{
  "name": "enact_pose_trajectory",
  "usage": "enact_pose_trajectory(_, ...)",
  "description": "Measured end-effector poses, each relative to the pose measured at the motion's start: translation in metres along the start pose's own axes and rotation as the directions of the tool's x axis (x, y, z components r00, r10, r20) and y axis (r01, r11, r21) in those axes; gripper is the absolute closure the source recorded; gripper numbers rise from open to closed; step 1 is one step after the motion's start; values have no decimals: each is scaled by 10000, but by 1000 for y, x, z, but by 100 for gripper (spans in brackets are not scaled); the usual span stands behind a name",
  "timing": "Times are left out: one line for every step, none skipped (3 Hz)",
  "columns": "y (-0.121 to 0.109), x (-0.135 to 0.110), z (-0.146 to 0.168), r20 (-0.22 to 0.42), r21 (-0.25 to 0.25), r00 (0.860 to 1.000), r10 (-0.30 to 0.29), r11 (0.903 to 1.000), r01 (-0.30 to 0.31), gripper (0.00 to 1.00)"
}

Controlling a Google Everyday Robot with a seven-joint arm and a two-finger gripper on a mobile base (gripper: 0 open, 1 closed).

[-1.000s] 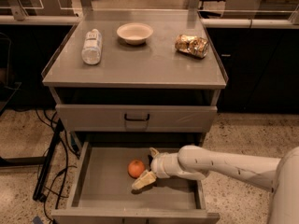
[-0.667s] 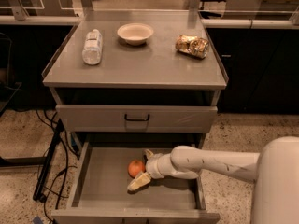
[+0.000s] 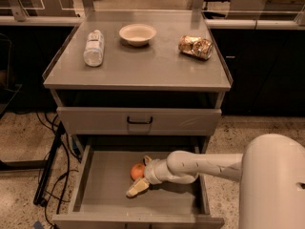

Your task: Pick orange from middle drawer and place on counter

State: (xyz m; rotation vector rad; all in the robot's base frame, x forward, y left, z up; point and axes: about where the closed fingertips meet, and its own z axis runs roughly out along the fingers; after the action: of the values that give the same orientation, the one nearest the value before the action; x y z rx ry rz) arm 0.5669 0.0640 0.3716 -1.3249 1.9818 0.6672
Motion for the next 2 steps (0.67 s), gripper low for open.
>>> enact_pose_trajectory(0,0,0,0,-4,10000,0,10000,0,27)
enact_pose_trajectory(0,0,0,0,-4,10000,0,10000,0,58)
